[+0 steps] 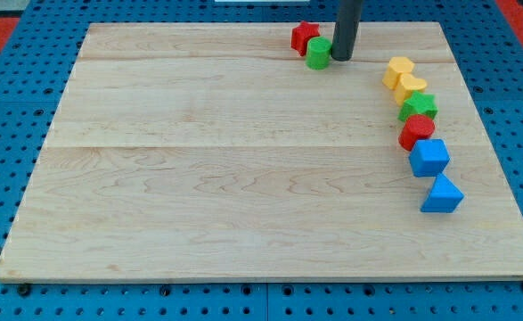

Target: Point your arm towards the green star

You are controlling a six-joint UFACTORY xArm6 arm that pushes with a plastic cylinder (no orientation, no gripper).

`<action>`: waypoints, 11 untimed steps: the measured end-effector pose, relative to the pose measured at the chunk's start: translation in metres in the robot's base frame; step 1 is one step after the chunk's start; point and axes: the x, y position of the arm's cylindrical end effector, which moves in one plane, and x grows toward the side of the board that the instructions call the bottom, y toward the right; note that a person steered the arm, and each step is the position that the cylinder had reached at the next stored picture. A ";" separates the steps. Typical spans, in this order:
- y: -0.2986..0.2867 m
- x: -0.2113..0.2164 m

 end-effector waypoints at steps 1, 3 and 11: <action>-0.005 0.000; 0.013 0.001; 0.115 0.100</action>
